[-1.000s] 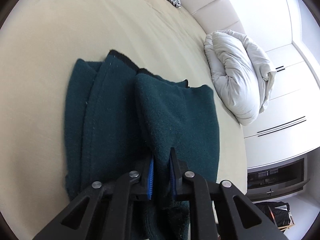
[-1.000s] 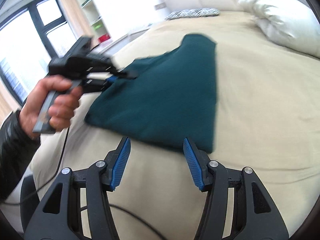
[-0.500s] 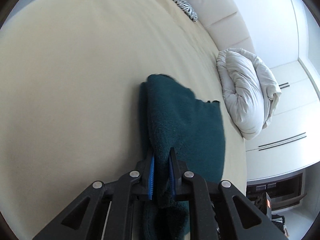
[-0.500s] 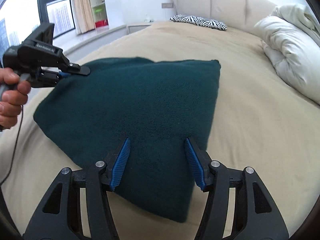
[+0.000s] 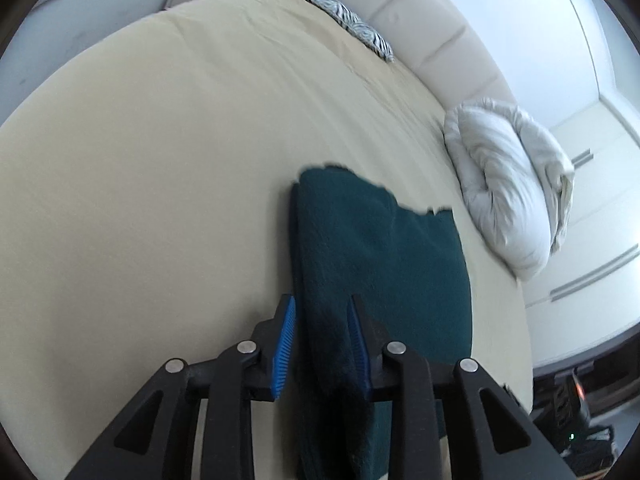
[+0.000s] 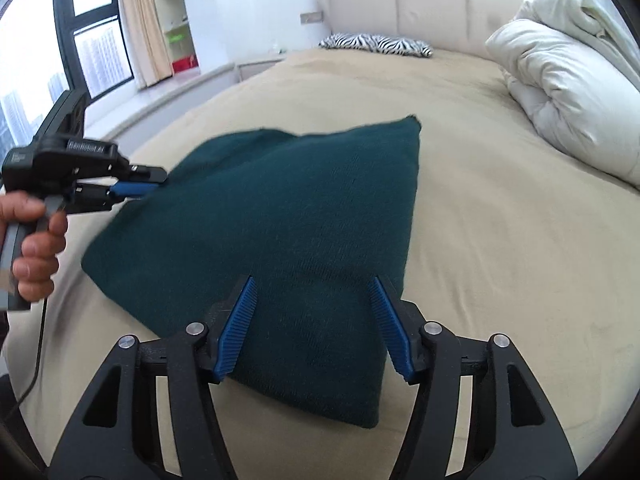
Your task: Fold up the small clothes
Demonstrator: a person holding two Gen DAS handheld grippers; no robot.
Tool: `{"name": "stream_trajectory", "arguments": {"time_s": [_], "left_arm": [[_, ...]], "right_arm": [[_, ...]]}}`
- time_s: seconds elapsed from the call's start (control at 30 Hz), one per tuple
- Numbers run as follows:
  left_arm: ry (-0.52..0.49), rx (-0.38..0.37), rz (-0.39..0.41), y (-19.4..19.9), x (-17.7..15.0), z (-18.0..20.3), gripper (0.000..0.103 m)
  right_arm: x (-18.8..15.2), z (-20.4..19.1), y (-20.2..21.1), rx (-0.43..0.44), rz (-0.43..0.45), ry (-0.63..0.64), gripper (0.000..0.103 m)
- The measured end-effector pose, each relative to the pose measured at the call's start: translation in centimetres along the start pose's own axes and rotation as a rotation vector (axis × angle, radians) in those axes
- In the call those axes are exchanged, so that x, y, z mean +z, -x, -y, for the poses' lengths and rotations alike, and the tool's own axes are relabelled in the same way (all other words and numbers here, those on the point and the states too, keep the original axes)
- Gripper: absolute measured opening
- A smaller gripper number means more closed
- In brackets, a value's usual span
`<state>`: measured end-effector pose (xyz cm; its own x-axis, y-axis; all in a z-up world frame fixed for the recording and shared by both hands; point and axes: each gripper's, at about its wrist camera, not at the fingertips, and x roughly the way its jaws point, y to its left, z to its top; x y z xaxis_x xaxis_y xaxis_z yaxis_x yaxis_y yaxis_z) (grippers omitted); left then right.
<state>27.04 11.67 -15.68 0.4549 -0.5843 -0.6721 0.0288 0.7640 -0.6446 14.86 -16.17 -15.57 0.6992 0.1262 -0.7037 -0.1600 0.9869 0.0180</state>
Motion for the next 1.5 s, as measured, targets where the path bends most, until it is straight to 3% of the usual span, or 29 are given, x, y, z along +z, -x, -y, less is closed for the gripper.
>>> {"name": "stream_trajectory", "arguments": {"time_s": [0.1, 0.2, 0.27, 0.33, 0.4, 0.6, 0.67, 0.73, 0.83, 0.9, 1.0, 1.07, 1.17, 1.2, 1.27, 1.37, 1.5], "left_arm": [[-0.029, 0.018, -0.019, -0.9, -0.9, 0.7, 0.029], [-0.011, 0.006, -0.012, -1.3, -1.1, 0.5, 0.029], [-0.03, 0.012, -0.011, -1.3, -1.2, 0.9, 0.029], [-0.061, 0.013, -0.007, -1.1, -1.4, 1.5, 0.028], [-0.08, -0.004, -0.005, -1.0, -1.6, 2.2, 0.027], [-0.068, -0.001, -0.003, -2.1, -1.4, 0.5, 0.018], [-0.002, -0.063, -0.002, -2.1, -1.4, -1.0, 0.018], [0.006, -0.067, 0.003, -1.7, -1.5, -1.3, 0.018], [-0.049, 0.021, 0.054, 0.3, -1.8, 0.4, 0.019], [-0.149, 0.108, 0.132, 2.2, -2.2, 3.0, 0.019], [-0.293, 0.138, 0.184, 3.2, -3.3, 7.3, 0.02], [-0.38, 0.175, 0.179, 2.2, -3.9, 9.0, 0.026], [-0.386, 0.226, 0.112, -0.9, -4.4, 7.8, 0.026], [-0.372, 0.235, 0.094, -1.6, -4.6, 6.9, 0.026], [-0.363, 0.188, 0.117, -2.0, -5.3, 5.3, 0.021], [-0.342, 0.111, 0.12, -1.4, -5.6, 4.5, 0.021], [-0.292, 0.038, 0.107, -0.5, -5.3, 3.4, 0.021]], "right_arm": [[0.7, -0.4, -3.0, -0.033, -0.084, 0.048, 0.058], [0.3, 0.6, -4.0, -0.04, -0.099, 0.022, 0.057], [0.5, 1.2, -4.0, -0.05, -0.11, 0.02, 0.045], [0.9, 1.6, -4.0, -0.073, -0.116, 0.032, 0.024], [1.5, 2.0, -3.9, -0.074, -0.127, 0.017, 0.018], [0.3, 3.3, -2.0, -0.031, -0.126, -0.103, 0.015], [0.0, 3.4, -2.3, -0.002, -0.138, -0.09, 0.016], [-1.0, 2.7, -1.7, 0.002, -0.147, -0.06, 0.016], [-0.4, 3.0, -0.9, 0.045, -0.187, -0.085, 0.026], [0.4, 3.8, 0.2, 0.066, -0.182, -0.123, 0.027], [1.8, 4.9, 1.9, 0.142, -0.11, -0.19, 0.027], [3.2, 5.6, 1.8, 0.236, -0.095, -0.249, 0.027], [4.0, 5.8, -0.2, 0.418, -0.117, -0.313, 0.027], [4.0, 6.1, -1.1, 0.44, -0.138, -0.331, 0.032], [2.0, 7.0, -4.0, 0.473, -0.241, -0.413, 0.037], [-0.6, 9.0, -4.4, 0.592, -0.188, -0.511, 0.032], [-0.8, 10.0, -4.0, 0.616, -0.193, -0.524, 0.031]]}}
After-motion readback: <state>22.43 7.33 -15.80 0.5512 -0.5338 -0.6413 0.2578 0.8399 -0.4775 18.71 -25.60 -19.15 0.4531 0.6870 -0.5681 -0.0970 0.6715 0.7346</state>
